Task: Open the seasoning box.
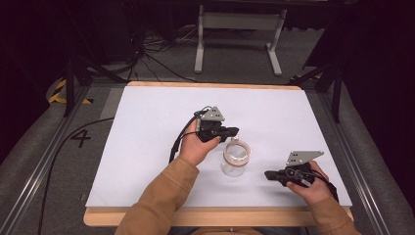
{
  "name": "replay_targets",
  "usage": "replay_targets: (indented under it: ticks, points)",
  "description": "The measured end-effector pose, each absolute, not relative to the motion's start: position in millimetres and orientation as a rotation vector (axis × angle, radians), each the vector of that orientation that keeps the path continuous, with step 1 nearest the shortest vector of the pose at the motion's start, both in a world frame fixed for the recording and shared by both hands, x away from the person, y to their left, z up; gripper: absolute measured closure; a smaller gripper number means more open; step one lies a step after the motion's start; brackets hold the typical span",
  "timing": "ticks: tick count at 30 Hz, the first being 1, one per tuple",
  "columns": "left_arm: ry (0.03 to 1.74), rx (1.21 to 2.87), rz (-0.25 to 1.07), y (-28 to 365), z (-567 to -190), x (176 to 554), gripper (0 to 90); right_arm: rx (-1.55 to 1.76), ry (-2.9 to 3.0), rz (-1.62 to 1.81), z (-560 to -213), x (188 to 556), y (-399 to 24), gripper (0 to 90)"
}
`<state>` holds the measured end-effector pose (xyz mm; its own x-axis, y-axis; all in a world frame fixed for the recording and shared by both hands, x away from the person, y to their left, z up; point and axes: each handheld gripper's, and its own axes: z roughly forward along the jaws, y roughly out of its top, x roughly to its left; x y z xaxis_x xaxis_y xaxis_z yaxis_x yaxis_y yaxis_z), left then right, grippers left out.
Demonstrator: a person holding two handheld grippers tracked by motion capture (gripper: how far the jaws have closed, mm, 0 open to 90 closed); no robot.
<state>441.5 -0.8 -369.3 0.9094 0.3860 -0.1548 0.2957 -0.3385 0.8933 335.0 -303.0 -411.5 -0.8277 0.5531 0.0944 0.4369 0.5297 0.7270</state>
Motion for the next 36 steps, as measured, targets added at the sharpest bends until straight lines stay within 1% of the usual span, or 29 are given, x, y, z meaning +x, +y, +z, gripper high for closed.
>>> replay_targets:
  ticks: [4, 14, 20, 27, 36]
  points:
    - [0.498, 1.958, 0.102, -2.8, -373.8, 445.2, 89.4, 0.83, 2.627, 1.193, -410.5, 332.7, -296.2, 90.0]
    - [0.502, 1.953, 0.093, -3.9, -378.5, 447.5, 88.9, 0.767, 2.606, 1.309, -390.6, 325.7, -279.4, 90.0]
    - [0.506, 1.95, 0.092, -3.7, -379.1, 448.0, 89.4, 0.77, 2.555, 1.406, -372.0, 321.4, -261.6, 90.0]
    - [0.51, 1.954, 0.107, -3.0, -379.9, 449.4, 89.6, 0.817, 2.567, 1.36, -378.8, 330.2, -244.2, 90.0]
    - [0.508, 1.952, 0.111, -4.3, -380.3, 448.6, 89.7, 0.83, 2.579, 1.352, -381.7, 331.7, -238.9, 90.0]
